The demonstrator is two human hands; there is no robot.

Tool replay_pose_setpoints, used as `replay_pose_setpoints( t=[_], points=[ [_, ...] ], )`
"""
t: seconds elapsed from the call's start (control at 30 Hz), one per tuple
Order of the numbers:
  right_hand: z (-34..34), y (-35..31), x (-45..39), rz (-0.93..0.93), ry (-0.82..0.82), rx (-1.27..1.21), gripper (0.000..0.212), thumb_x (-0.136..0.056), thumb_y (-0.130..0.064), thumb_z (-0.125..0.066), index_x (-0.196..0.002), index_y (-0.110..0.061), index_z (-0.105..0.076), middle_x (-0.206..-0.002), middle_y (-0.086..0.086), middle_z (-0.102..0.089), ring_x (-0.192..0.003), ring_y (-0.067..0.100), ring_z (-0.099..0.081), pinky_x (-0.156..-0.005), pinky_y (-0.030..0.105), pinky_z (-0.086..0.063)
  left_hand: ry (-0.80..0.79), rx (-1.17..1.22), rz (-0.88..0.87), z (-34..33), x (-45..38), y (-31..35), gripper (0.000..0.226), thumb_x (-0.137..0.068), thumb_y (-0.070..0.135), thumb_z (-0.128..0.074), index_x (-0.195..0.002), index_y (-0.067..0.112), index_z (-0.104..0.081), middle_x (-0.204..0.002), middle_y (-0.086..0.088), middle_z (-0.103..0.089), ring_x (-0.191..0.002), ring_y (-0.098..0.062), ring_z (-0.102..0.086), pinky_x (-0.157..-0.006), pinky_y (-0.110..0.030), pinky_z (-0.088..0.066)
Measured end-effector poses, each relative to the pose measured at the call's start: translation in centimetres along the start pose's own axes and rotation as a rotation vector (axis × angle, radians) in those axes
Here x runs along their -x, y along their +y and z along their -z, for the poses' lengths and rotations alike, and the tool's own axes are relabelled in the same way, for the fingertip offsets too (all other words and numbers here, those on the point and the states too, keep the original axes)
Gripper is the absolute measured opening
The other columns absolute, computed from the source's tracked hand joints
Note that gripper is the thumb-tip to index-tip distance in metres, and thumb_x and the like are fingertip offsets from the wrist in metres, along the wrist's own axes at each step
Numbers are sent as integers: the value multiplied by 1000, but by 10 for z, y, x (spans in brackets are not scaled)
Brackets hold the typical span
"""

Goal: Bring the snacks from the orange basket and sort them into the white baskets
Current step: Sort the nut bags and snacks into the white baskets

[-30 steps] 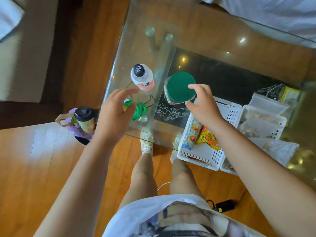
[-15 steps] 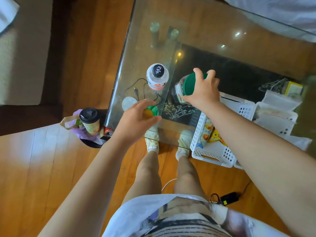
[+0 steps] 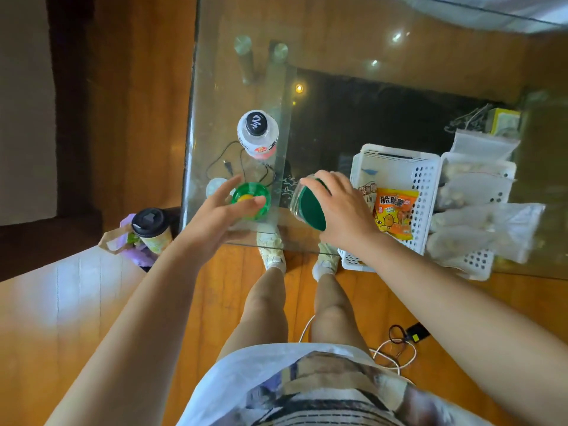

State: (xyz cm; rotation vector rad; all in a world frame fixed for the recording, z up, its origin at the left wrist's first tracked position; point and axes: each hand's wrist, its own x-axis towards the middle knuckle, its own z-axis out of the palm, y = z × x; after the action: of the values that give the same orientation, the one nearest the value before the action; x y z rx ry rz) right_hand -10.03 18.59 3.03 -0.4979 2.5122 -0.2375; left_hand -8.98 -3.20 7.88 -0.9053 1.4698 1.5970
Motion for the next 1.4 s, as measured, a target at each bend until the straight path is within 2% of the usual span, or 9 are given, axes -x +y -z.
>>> replay_pose_setpoints(
  t=[0.17, 0.43, 0.7, 0.87, 1.07, 1.2, 1.27, 1.33, 1.4],
  points=[
    [-11, 2, 9, 109, -16, 24, 96, -54, -3, -81, -136, -21, -33, -143, 5, -36, -133, 29, -30, -107, 41, -34, 6, 26, -2, -3, -7, -1, 97, -56, 22, -81, -141, 13, -36, -128, -9, -57, -112, -25, -61, -98, -38, -48],
    [-20, 17, 23, -82, 56, -252, 90, -59, -19, -84, -134, -25, -36, -143, 12, -28, -133, 31, -30, -103, 47, -43, 30, -5, -49, -43, -24, 17, 91, -58, 35, -73, -138, 10, -38, -128, -11, -56, -111, -26, -61, -93, -35, -51],
    [-32, 19, 37, -106, 82, -339, 90, -59, -25, -83, -135, -18, -35, -143, 6, -36, -125, 24, -43, -89, 41, -52, 7, -135, -98, -83, -40, 41, 53, -77, 28, -72, -122, 8, -53, -117, -13, -59, -109, -27, -62, -81, -29, -55],
    [-40, 15, 46, -150, 167, -392, 88, -58, -25, -84, -134, -16, -39, -139, 7, -39, -123, 23, -45, -88, 41, -51, 3, -186, -59, -103, -48, 42, 71, -77, 32, -72, -136, 4, -43, -132, -15, -52, -114, -28, -59, -94, -38, -53],
    [-23, 22, 43, -358, 424, -831, 72, -72, -28, -76, -129, -6, -37, -135, 13, -37, -125, 18, -37, -98, 13, -35, -42, -345, -73, -130, -48, 41, 72, -72, 42, -74, -130, 10, -49, -134, -9, -52, -113, -24, -58, -90, -32, -55],
    [4, 36, 27, -304, 462, -818, 70, -76, -21, -74, -135, -10, -38, -141, 10, -39, -132, 21, -36, -107, 28, -36, -151, -388, -29, -137, -42, 47, 63, -81, 43, -65, -133, 14, -45, -129, -7, -54, -111, -24, -58, -80, -27, -53],
    [14, 41, 20, -247, 408, -817, 62, -78, -20, -72, -133, -14, -44, -141, 6, -43, -132, 19, -38, -105, 26, -35, -119, -593, -146, -134, -35, 51, 38, -87, 45, -57, -118, 23, -56, -113, -1, -61, -98, -19, -60, -82, -33, -47],
    [18, 44, 16, -211, 347, -818, 52, -80, -20, -69, -127, -17, -49, -140, 2, -46, -129, 18, -41, -99, 20, -34, 74, -744, -418, -122, -28, 56, 16, -88, 43, -56, -96, 31, -62, -89, 9, -61, -80, -8, -58, -82, -29, -42],
    [18, 45, 16, -196, 299, -804, 44, -82, -21, -66, -123, -20, -50, -139, -1, -47, -125, 16, -44, -93, 21, -33, 323, -737, -678, -105, -23, 66, 32, -87, 36, -58, -116, 22, -63, -107, 3, -67, -90, -12, -61, -86, -22, -44]
  ],
)
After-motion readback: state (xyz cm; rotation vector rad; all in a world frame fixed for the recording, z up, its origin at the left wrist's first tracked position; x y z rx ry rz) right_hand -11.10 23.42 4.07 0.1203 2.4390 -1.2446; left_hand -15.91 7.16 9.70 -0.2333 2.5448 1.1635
